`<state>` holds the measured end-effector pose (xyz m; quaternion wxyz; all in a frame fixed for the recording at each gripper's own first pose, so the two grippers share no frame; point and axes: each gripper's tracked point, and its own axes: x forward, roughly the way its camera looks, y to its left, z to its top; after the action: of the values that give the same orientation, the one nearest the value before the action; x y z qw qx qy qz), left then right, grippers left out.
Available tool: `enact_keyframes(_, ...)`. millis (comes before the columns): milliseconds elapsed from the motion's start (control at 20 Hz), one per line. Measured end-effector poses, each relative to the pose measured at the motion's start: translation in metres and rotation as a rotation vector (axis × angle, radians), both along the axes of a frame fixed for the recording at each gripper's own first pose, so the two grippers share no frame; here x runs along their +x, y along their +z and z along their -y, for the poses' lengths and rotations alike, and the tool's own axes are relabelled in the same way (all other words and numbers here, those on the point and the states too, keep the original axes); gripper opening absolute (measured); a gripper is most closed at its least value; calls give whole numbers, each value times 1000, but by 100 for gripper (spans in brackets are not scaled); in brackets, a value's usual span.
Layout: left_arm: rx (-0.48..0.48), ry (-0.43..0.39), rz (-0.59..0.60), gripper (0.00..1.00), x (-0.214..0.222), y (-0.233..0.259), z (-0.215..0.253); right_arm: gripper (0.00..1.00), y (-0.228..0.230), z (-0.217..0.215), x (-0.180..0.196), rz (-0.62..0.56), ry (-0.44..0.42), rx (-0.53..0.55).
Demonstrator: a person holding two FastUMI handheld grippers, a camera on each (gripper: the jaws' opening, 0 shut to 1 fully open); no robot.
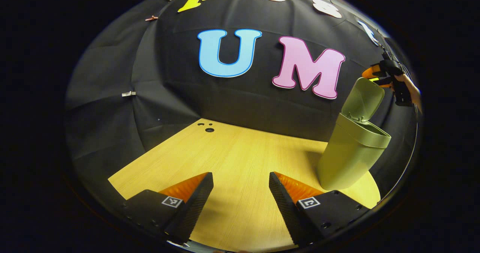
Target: Press the lid of the desktop garbage bin to open it, pick up the crumpled paper on the desktop and throw it into the bin, then pick up the pop can on the desktop and drop it into the bin, and finally close the garbage bin lid.
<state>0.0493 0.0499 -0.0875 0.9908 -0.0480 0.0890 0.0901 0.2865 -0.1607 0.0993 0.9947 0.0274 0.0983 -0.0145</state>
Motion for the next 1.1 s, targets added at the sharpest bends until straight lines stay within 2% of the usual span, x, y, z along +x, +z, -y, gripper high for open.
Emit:
enact_keyframes(200, 30, -55, -10, 96, -2, -5, 10, 96, -34, -2, -39, -36, -5, 5)
enact_keyframes(500, 44, -98, -6, 96, -9, -12, 16, 98, -82, -7, -74, -95, -16, 36)
enact_keyframes(1100, 65, -108, -12, 96, -40, -20, 22, 99, -158, -16, -103, -199, -33, 36)
